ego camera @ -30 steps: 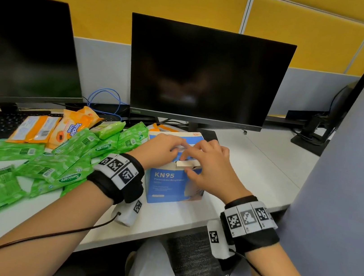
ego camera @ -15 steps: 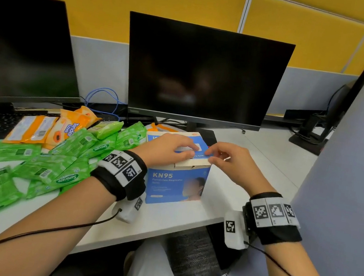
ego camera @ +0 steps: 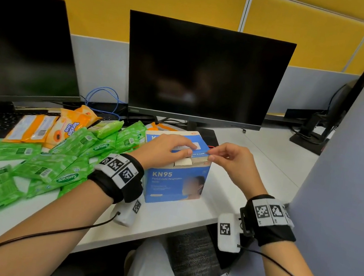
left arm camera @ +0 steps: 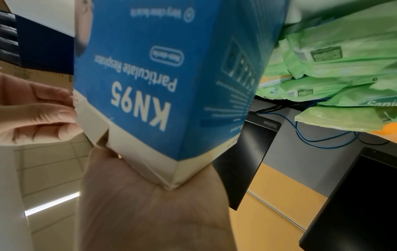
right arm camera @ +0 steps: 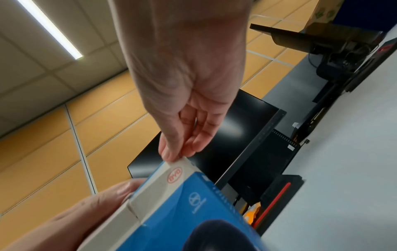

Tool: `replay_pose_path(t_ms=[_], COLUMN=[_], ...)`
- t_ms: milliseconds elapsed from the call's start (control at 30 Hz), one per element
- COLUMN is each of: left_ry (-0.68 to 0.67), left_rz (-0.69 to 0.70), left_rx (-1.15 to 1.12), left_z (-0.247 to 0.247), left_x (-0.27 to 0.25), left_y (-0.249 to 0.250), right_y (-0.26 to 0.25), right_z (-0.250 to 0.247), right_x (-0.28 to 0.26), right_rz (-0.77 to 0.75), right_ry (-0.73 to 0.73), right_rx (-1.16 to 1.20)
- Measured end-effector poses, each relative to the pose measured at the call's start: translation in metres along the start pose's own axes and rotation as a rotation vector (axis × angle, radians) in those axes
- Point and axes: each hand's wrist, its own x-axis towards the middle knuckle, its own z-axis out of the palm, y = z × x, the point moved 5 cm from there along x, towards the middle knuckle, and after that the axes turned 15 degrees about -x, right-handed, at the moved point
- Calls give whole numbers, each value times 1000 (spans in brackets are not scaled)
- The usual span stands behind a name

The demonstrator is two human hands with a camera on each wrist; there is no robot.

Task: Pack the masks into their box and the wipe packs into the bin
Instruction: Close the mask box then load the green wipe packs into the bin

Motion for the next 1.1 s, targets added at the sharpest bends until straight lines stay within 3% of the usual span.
replay_pose_path(t_ms=[67, 200, 267, 367, 433, 600, 700, 833, 900, 967, 1033, 1100], left_ry=[3, 41, 94, 146, 157, 169, 152, 220, 275, 415, 600, 655], left_rz=[-1, -24, -22, -32, -54, -95, -167, -188, -208, -230, -276, -307], left_rx=[-6, -17, -23, -32, -25, 143, 298, 282, 244, 179, 11, -210], left_z=[0, -2, -4, -6, -7, -8, -4, -6, -8, -13, -20, -21], left_x=[0, 4, 6, 8, 11, 22, 25, 26, 24, 19, 10, 6], left_y=[-1, -5, -7, -11, -15, -26, -34, -38, -38, -39, -44, -48], right_y=[-5, -20, -30, -39, -42, -55, -61, -64, -63, -63, -67, -73], right_z=[0, 3, 2, 14, 21, 34, 38, 42, 43, 41, 39, 45], right_x=[1, 1, -1, -5, -7, -12, -8, 1, 4, 6, 4, 1], right_rz=[-18, -125, -222, -286, -299, -390, -399, -348, -325, -307, -297, -320], right_ry=[-34, -45, -1, -115, -118, -128, -164, -255, -295, -299, -281, -306], right_rx=[-58, -392, -367, -408, -481, -600, -676, -639, -632, -603, -514, -470])
